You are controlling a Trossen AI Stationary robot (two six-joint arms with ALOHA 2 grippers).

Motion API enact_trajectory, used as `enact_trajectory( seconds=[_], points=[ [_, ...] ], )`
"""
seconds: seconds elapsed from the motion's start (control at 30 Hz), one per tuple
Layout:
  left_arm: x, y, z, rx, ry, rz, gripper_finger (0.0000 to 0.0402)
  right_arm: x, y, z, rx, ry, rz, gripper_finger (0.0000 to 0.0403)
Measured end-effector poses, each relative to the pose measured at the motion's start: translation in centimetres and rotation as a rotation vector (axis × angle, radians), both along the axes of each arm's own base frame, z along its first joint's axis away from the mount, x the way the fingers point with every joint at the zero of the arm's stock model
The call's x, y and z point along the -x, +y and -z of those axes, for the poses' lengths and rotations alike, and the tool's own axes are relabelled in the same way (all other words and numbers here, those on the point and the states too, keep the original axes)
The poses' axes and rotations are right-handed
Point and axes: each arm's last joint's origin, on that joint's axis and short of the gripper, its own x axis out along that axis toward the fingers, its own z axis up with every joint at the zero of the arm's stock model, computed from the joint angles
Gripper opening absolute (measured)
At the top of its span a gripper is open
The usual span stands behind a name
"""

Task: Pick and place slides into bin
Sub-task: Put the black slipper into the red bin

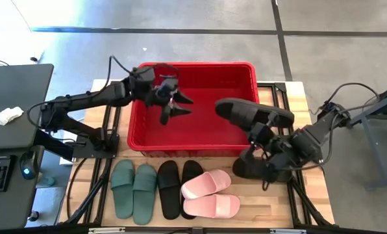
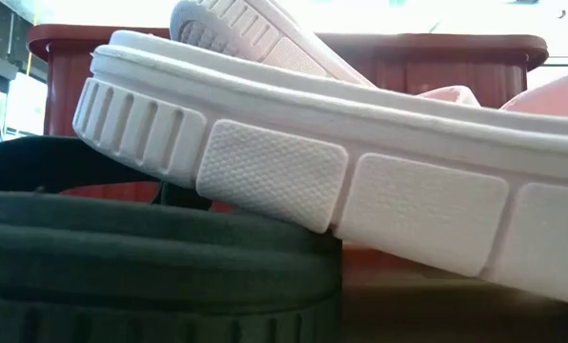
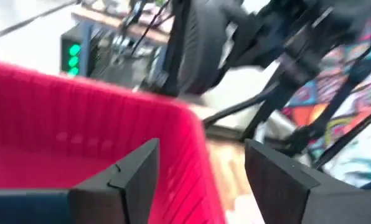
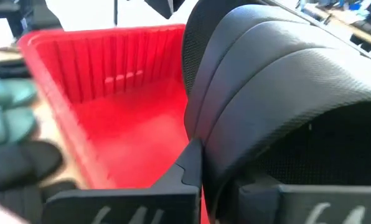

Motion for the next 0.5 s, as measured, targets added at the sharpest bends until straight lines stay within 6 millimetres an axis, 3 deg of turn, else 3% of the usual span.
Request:
enact_trajectory(
  seconds=[0.23, 0.5],
  points=[
    [-1.5, 0.4, 0.1, -0.047, -0.088, 0.025, 0.0218, -3.4, -1.8, -1.2, -0.037, -0.103, 0.022, 0.0000],
    [-2.9, 0.7, 0.2, -0.132, -0.161, -0.041, 0.0211, -4.8, -3.8, -1.8, -0.083, -0.159, 0.061, 0.0000]
  ],
)
